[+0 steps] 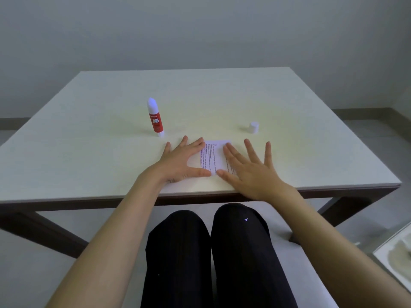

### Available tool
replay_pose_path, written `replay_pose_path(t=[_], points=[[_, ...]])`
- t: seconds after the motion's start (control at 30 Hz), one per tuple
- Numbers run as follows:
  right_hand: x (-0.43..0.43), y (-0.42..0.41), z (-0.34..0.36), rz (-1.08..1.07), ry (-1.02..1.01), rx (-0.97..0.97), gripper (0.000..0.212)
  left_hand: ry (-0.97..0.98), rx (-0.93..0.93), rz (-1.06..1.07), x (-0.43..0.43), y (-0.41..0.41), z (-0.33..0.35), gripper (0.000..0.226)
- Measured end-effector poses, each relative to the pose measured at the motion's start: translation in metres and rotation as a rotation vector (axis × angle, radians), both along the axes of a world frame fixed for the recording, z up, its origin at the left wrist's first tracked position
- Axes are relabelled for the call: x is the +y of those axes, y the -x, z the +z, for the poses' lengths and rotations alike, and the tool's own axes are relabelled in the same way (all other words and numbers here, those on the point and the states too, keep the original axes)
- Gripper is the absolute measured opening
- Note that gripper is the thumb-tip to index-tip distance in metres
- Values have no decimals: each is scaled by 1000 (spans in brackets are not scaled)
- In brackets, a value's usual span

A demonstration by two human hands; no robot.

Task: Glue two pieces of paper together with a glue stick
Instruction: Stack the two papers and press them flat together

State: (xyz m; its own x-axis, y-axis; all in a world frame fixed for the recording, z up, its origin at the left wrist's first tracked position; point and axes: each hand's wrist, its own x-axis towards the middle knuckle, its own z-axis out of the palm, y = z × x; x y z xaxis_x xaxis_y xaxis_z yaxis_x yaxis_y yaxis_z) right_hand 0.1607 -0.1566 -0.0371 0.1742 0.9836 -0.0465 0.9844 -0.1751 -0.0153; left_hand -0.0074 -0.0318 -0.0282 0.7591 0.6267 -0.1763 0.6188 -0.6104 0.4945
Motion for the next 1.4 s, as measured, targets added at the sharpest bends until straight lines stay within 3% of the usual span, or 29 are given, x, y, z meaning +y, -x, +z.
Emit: replay_pose_path(t=[0.17, 0.3, 0.4, 0.57, 0.77, 0.9, 1.07, 1.13, 1.2, 1.27, 1.4], points=[[-16, 33, -9, 204, -74, 17, 92, 0, -3, 2, -2, 1, 0, 87], [-7, 15, -4, 81, -37, 31, 80, -17, 0, 4, -1, 2, 0, 86], [0, 12, -6, 26, -38, 7, 83, -22, -38, 8, -1, 2, -2, 84], [6, 15, -9, 41, -56, 13, 88, 142, -448, 275, -1, 11, -4, 56], [19, 21, -9, 49, -46, 19, 83, -98, -787, 580, 3, 28, 1, 9], [22, 23, -10, 52, -51, 23, 81, -263, -928, 839, 16, 36, 8, 6], [19, 26, -9, 62, -85, 85, 77, -162, -859, 882, 45, 33, 5, 50], [18, 29, -7, 72, -109, 115, 77, -157, -849, 818, 49, 29, 2, 29], [18, 32, -3, 82, -142, 183, 75, -215, -804, 771, 50, 24, 1, 11], [20, 37, 4, 83, -203, 319, 73, -234, -805, 766, 53, 22, 0, 18], [29, 44, 23, 29, -394, 769, 63, -179, -914, 788, 44, 12, 18, 29]])
